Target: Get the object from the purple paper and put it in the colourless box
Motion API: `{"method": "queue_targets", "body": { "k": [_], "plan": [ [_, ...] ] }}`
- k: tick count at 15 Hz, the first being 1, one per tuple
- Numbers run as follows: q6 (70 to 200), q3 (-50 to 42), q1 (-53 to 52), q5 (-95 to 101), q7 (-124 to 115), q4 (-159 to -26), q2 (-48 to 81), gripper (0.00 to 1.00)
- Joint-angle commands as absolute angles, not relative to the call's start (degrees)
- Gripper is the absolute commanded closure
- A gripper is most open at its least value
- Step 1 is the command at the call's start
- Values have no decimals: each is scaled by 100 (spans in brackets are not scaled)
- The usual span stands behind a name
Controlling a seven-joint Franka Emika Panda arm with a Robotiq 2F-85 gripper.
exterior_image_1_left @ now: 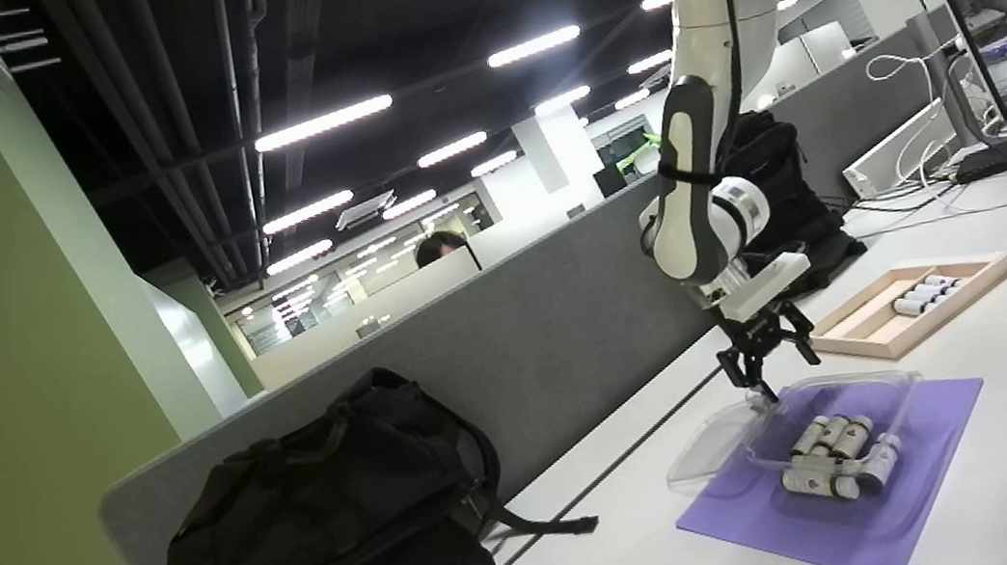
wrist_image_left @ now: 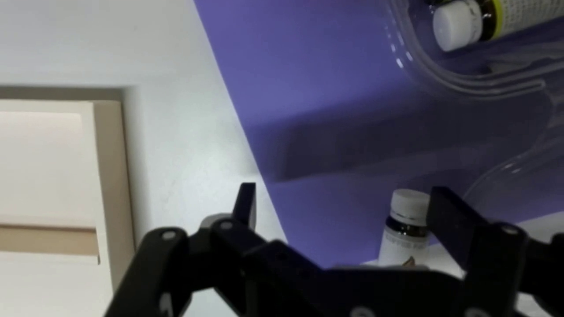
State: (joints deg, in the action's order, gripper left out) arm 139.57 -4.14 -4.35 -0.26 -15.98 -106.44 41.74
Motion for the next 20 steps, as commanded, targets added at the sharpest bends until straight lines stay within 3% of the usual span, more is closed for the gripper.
{"method": "queue_targets", "body": {
  "k": [1, 20],
  "plan": [
    [14179, -388, -374, -172, -1624, -10623, 4126, 0],
    [14472, -429, -386, -537, -1796, -10513, 4198, 0]
  ]
}}
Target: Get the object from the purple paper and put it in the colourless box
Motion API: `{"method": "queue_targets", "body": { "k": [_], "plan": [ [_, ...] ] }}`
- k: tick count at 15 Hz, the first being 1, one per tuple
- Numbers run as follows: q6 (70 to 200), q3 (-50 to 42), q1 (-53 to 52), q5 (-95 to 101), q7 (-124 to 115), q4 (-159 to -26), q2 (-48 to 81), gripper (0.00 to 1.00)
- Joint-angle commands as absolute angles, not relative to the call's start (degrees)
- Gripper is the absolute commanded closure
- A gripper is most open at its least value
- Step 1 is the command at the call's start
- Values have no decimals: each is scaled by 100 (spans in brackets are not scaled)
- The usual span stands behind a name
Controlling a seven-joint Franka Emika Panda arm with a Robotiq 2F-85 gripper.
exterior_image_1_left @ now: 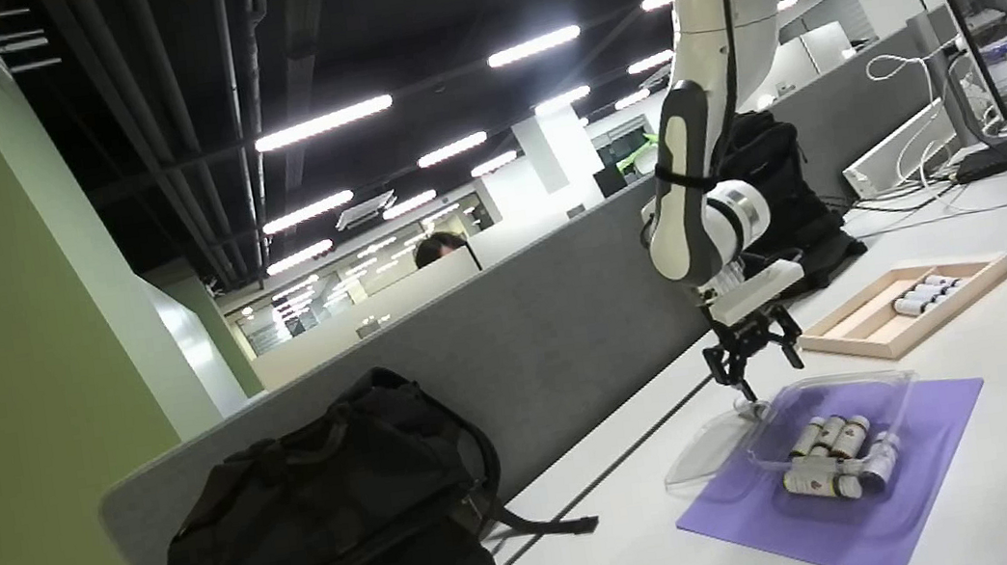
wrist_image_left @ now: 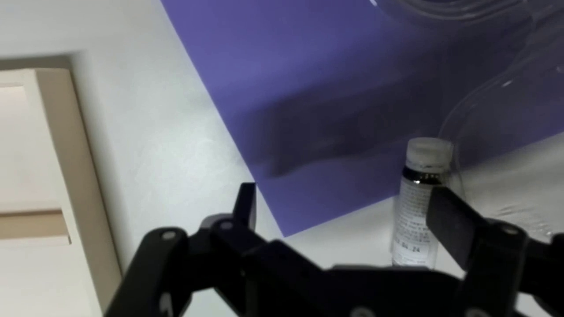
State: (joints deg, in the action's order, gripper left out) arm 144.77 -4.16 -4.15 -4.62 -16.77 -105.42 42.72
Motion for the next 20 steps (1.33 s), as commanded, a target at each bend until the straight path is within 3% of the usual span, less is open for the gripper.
{"method": "queue_targets", "body": {
  "k": [1, 20],
  "plan": [
    [14504, -437, -382, -533, -1785, -10509, 4204, 0],
    [15019, -922, -1046, -696, -3489, -10191, 4529, 0]
  ]
}}
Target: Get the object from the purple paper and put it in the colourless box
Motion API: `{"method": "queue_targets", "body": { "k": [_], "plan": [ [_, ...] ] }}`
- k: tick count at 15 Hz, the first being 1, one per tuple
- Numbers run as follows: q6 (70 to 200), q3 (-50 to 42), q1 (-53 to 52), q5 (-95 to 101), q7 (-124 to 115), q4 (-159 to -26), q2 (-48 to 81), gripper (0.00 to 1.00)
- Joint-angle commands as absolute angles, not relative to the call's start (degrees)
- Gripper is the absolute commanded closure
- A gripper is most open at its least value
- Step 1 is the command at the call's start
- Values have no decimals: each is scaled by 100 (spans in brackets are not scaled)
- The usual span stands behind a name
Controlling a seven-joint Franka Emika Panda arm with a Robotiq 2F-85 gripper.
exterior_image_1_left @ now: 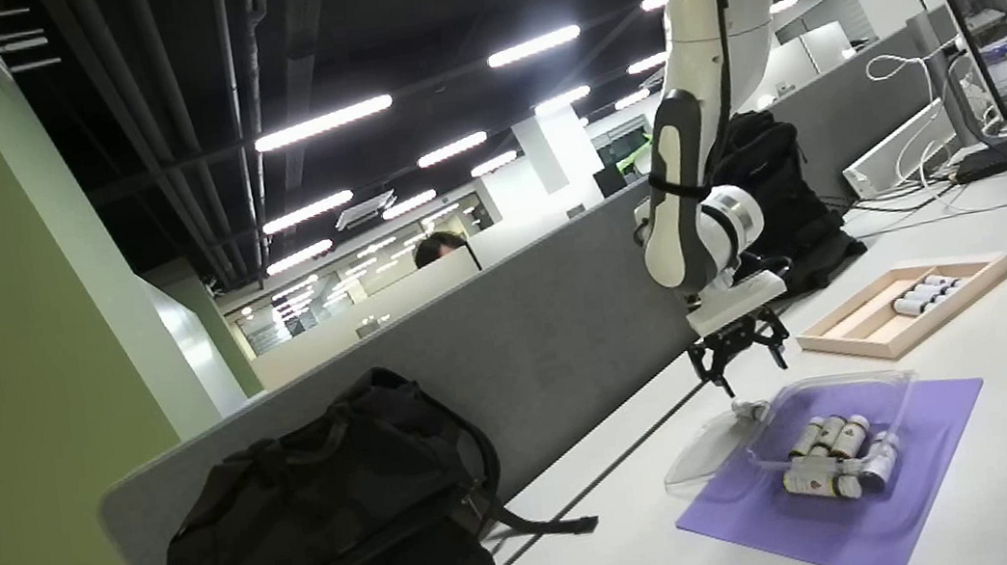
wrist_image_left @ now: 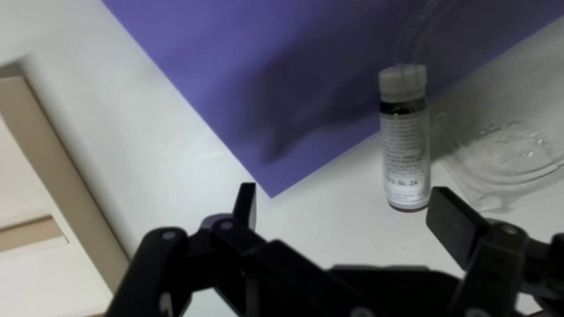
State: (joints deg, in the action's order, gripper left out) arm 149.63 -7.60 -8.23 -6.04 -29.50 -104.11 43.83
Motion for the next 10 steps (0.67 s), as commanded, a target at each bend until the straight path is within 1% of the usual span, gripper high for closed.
{"method": "queue_targets", "body": {
  "k": [1, 5, 10],
  "plan": [
    [15088, -1004, -1143, -676, -3671, -10183, 4554, 0],
    [15172, -1297, -1430, -559, -4332, -10086, 4708, 0],
    [15095, -1252, -1408, -589, -4534, -9930, 4877, 0]
  ]
}}
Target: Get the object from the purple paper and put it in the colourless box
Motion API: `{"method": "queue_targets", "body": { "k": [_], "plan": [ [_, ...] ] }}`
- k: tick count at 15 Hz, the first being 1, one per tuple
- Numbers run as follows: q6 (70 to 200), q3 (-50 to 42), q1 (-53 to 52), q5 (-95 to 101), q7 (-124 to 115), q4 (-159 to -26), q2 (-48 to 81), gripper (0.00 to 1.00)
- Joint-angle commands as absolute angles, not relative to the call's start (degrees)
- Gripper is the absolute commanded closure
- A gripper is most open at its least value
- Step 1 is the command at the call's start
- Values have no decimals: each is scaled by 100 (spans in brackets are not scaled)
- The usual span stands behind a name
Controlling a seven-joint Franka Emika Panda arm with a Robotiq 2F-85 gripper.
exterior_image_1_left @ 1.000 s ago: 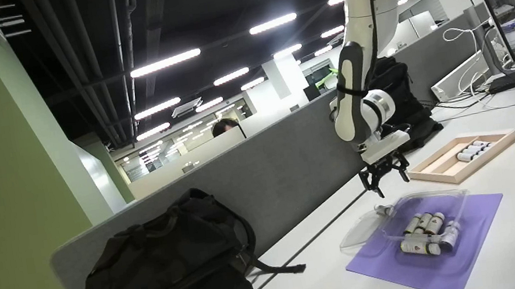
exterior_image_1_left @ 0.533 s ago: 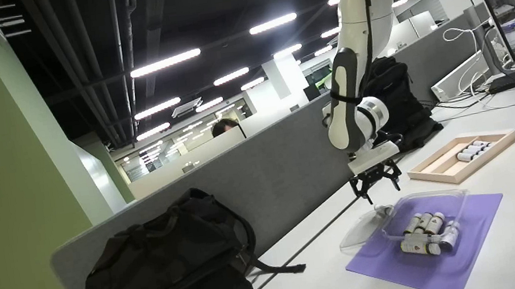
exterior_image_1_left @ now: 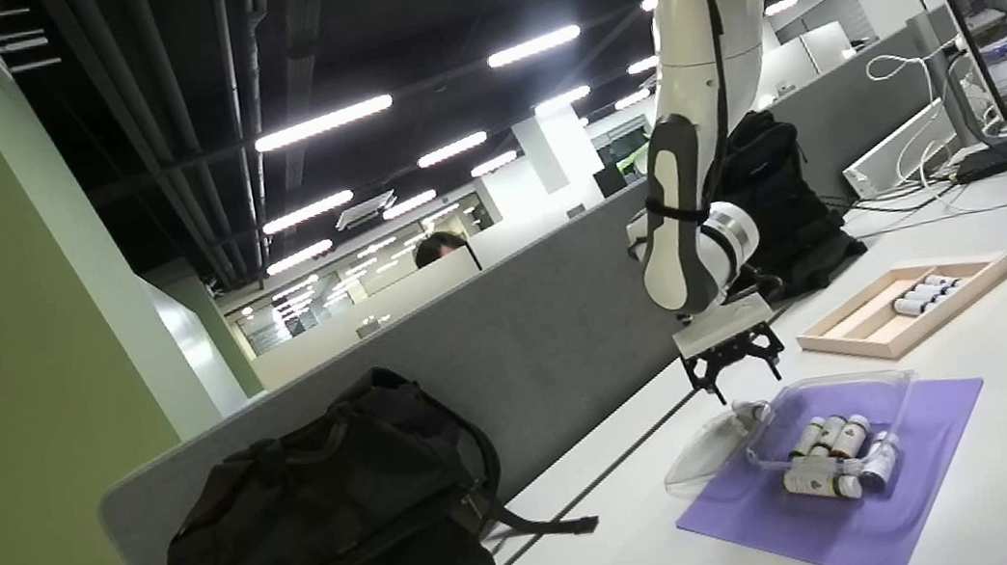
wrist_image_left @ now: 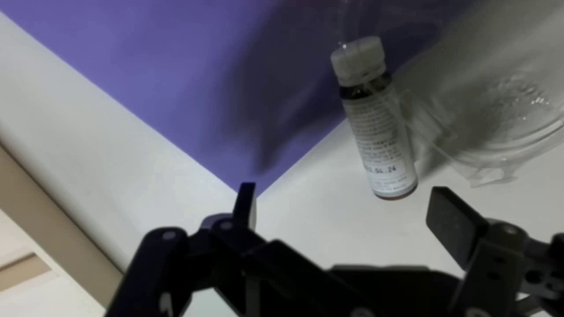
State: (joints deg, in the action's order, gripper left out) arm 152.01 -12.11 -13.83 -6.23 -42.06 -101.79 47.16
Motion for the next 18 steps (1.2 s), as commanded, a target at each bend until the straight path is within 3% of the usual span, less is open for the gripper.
{"method": "queue_targets", "body": {
  "k": [1, 9, 11, 18],
  "plan": [
    [15116, -1227, -1390, -602, -4542, -9918, 4897, 0],
    [14182, -1282, -1321, -396, -4437, -9804, 4839, 0],
    [13941, -1265, -1266, -290, -4337, -9736, 4835, 25],
    [13825, -1194, -1128, -115, -4246, -9696, 4809, 69]
  ]
}}
